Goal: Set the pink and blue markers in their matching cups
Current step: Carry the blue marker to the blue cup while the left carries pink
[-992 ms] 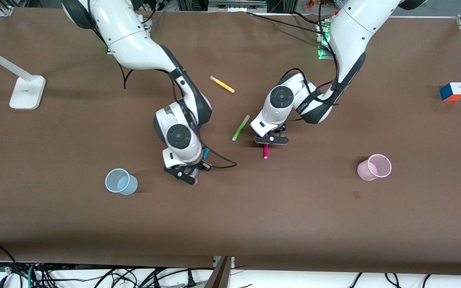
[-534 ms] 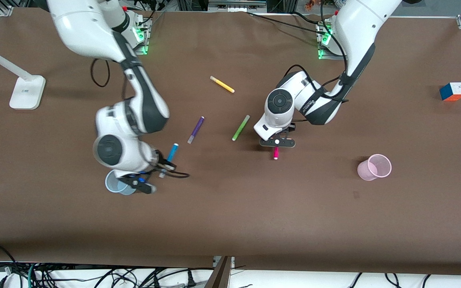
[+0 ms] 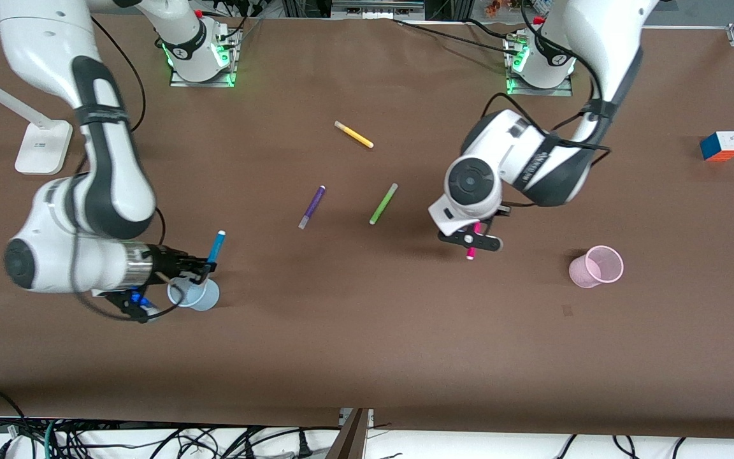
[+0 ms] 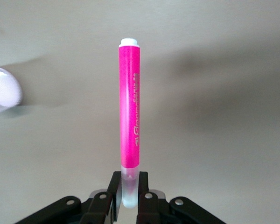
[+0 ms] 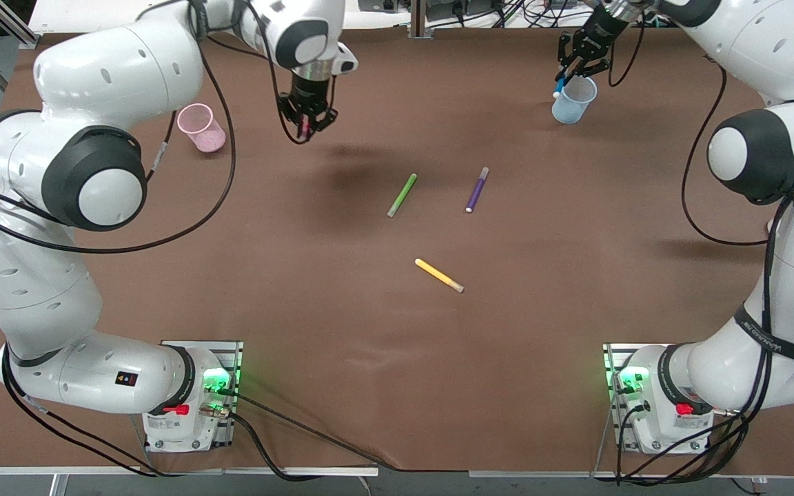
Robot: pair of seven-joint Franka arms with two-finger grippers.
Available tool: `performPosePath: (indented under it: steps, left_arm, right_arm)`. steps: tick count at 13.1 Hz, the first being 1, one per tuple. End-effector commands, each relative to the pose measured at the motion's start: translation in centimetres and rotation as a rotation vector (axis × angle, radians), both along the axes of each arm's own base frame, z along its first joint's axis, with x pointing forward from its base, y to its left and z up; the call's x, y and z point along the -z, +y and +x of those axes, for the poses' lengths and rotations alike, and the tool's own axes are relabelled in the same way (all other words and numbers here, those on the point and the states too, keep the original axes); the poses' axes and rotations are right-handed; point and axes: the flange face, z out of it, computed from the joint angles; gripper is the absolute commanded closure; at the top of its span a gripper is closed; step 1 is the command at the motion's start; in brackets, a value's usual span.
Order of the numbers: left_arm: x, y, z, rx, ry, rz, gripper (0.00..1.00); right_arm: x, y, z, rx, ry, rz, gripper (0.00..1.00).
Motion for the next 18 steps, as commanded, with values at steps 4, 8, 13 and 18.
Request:
performPosePath:
  steps: [4,8,13,18]
  left_arm:
    - [-1.6,8.2,2.5,0.257,0.159,0.126,0.90]
    - [-0.9,14.9,4.3,0.471,0.297,0.266,0.88]
    - [2.2,20.9,5.2,0.569,0.494,0.436,0.87]
    - [6.5,22.4,5.6,0.666,0.602,0.526,0.83]
  right_arm:
    - [3.7,-6.8,0.3,0.159,0.081,0.265,1.00]
    - [7.2,-8.6,0.2,0.217,0.117,0.341,1.00]
    - [9.2,-10.8,-0.3,0.217,0.136,0.394,0.93]
    - [8.9,-10.9,-0.2,0.221,0.132,0.401,0.04]
